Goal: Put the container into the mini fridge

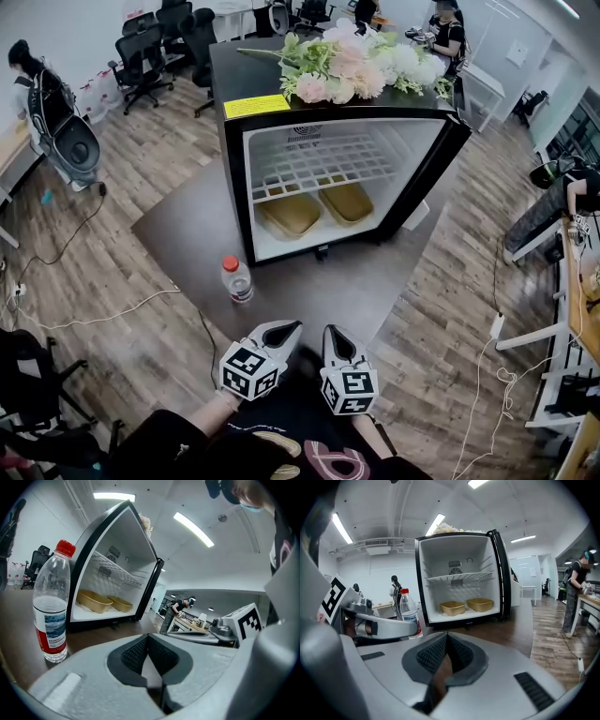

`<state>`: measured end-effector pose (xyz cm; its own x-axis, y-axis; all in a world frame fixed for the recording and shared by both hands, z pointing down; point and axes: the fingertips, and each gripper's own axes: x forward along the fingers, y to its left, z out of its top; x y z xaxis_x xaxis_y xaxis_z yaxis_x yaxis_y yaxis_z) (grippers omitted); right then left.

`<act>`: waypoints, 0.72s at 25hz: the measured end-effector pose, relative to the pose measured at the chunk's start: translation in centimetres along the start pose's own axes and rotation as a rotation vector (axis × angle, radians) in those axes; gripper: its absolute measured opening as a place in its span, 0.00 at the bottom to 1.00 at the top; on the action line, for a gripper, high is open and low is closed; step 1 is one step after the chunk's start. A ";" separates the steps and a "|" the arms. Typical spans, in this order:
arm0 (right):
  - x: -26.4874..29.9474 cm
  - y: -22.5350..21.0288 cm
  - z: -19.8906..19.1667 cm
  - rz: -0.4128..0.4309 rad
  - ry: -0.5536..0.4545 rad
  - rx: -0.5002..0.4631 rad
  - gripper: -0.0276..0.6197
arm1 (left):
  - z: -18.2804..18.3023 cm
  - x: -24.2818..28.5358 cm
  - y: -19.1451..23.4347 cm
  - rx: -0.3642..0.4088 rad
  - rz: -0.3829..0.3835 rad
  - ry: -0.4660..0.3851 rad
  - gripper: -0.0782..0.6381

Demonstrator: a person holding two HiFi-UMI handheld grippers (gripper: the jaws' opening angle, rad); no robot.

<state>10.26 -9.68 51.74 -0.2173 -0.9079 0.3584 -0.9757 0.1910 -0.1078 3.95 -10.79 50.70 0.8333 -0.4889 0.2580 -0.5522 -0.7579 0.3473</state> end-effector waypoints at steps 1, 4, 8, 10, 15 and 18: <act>0.0 0.1 0.0 0.001 0.001 -0.002 0.05 | 0.0 0.0 0.1 -0.001 0.000 -0.001 0.12; 0.0 -0.1 -0.1 -0.008 0.002 -0.005 0.05 | 0.1 0.1 0.1 -0.003 -0.003 -0.005 0.12; -0.1 -0.4 -0.2 -0.021 0.003 -0.001 0.05 | 0.2 0.3 0.0 0.001 -0.012 -0.005 0.12; -0.2 -0.4 -0.3 -0.024 0.005 0.000 0.05 | 0.2 0.4 0.0 0.002 -0.017 -0.003 0.12; -0.3 -0.2 -0.4 -0.027 0.007 0.002 0.05 | 0.3 0.5 -0.1 0.005 -0.025 -0.003 0.12; -0.4 -0.2 -0.5 -0.029 0.008 0.004 0.05 | 0.3 0.4 -0.2 0.007 -0.029 -0.002 0.12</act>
